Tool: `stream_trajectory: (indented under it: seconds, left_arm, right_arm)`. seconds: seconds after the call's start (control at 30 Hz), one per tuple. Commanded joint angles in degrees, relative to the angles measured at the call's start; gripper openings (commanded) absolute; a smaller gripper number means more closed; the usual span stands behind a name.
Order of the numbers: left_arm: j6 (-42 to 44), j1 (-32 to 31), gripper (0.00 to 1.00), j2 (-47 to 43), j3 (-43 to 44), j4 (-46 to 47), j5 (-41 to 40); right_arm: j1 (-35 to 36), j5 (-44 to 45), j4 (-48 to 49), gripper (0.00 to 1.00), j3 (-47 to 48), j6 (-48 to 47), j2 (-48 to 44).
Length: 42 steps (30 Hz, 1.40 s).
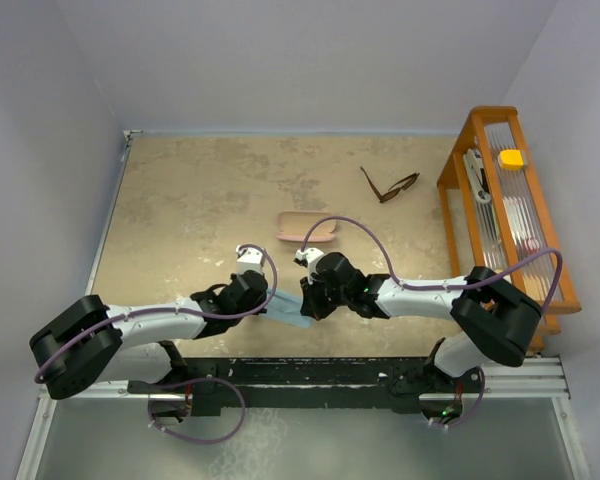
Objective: Organize the sunglasses
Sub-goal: Fold the glasses cleaning cloth at the center of the board.
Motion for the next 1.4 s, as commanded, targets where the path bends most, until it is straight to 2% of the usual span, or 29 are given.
stream_trajectory:
  seconds: [0.0, 0.63, 0.93, 1.1, 1.2, 1.37]
  left_arm:
    - [-0.1, -0.29, 0.0, 0.64, 1.3, 0.67, 1.09]
    - [-0.18, -1.07, 0.0, -4.81, 3.38, -4.15, -2.51]
    - [-0.21, -1.18, 0.0, -3.66, 3.4, -3.6, -2.47]
    - [-0.3, -1.18, 0.16, -1.64, 2.79, -1.46, -2.21]
    - [-0.29, -1.24, 0.2, -1.29, 2.62, -0.42, -2.14]
    - [-0.18, -1.24, 0.2, -0.52, 2.48, 0.36, -1.88]
  right_arm:
    - [0.32, 1.29, 1.87, 0.0, -0.14, 0.34, 0.35]
    - [0.32, 0.95, 1.86, 0.0, 0.47, 0.09, 0.76]
    - [0.32, 0.87, 1.58, 0.0, 0.69, 0.08, 0.72]
    - [0.32, 0.95, 1.31, 0.0, 0.69, -0.03, 0.53]
    - [0.32, 0.95, 1.41, 0.0, 0.56, -0.01, 0.58]
    - [0.32, 0.93, 1.78, 0.0, 0.2, 0.2, 0.71]
